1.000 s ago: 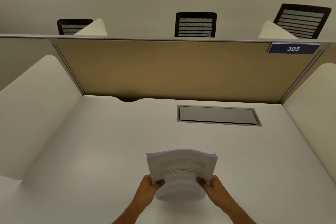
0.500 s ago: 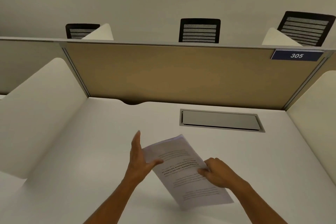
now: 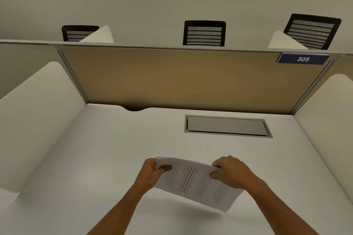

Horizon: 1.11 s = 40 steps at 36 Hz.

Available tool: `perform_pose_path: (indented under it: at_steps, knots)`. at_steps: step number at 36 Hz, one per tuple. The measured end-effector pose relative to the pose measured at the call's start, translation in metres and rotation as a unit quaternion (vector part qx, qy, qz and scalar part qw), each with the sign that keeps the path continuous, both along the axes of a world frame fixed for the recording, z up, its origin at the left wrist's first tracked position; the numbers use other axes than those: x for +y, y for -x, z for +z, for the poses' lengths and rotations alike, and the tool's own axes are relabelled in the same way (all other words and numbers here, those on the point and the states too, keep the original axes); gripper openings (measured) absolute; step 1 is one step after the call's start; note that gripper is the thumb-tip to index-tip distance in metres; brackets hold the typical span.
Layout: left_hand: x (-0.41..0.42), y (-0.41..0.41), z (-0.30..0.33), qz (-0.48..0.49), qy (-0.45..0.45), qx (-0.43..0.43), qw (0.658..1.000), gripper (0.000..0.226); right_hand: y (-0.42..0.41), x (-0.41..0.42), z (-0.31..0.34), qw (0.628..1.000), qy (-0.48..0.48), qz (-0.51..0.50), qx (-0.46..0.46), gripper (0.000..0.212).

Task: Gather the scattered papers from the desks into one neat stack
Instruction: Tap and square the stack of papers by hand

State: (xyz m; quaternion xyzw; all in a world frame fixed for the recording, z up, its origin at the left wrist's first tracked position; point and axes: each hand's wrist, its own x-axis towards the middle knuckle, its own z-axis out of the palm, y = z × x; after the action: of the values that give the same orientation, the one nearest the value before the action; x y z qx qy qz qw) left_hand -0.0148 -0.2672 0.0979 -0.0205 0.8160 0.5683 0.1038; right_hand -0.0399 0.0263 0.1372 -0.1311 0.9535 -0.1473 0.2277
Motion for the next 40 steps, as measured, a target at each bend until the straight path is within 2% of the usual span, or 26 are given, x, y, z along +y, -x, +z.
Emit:
perform_pose_path:
  at_steps: [4,8,12,15,26,34,40]
  knots:
    - [-0.011,-0.009,-0.012,0.069,-0.026,-0.016,0.997,0.017,-0.003,0.024,-0.011,0.997,0.047,-0.052,-0.035,0.002]
    - [-0.020,-0.015,-0.021,0.096,-0.035,-0.033,0.994,0.015,-0.009,0.037,-0.025,0.980,0.143,-0.133,-0.039,0.010]
    - [-0.028,-0.019,-0.032,0.118,-0.036,-0.044,0.991,0.025,-0.023,0.042,-0.038,0.932,0.303,-0.190,-0.064,0.014]
    - [-0.031,-0.022,-0.038,0.111,-0.030,-0.049,0.992,0.032,-0.034,0.035,-0.051,0.910,0.354,-0.200,-0.080,0.019]
    - [-0.038,-0.031,-0.053,0.124,-0.052,-0.073,0.988,0.027,-0.048,0.014,-0.091,0.860,0.419,-0.280,-0.083,0.022]
    - [-0.039,-0.024,-0.046,0.133,-0.052,-0.037,0.989,0.029,-0.042,0.008,-0.091,0.860,0.413,-0.300,-0.007,0.026]
    - [-0.036,-0.023,-0.051,0.123,-0.043,-0.041,0.991,0.028,-0.041,0.008,-0.104,0.862,0.412,-0.294,-0.011,0.019]
